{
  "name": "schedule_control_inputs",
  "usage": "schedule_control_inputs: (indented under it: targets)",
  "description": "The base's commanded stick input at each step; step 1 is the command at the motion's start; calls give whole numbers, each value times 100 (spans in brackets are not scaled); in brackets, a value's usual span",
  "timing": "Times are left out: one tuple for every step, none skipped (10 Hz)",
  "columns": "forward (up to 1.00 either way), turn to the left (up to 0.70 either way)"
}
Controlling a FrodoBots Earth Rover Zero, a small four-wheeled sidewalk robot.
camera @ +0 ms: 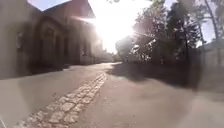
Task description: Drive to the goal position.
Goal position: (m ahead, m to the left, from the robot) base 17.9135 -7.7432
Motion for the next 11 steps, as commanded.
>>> schedule_control_inputs:
  targets:
    - [85, -2]
    - [85, -30]
    - [85, -34]
    - [85, -17]
    - [85, -5]
    - [85, -5]
    - [85, -5]
    - [85, -5]
    - [85, -5]
    - [85, 0]
    - [85, 0]
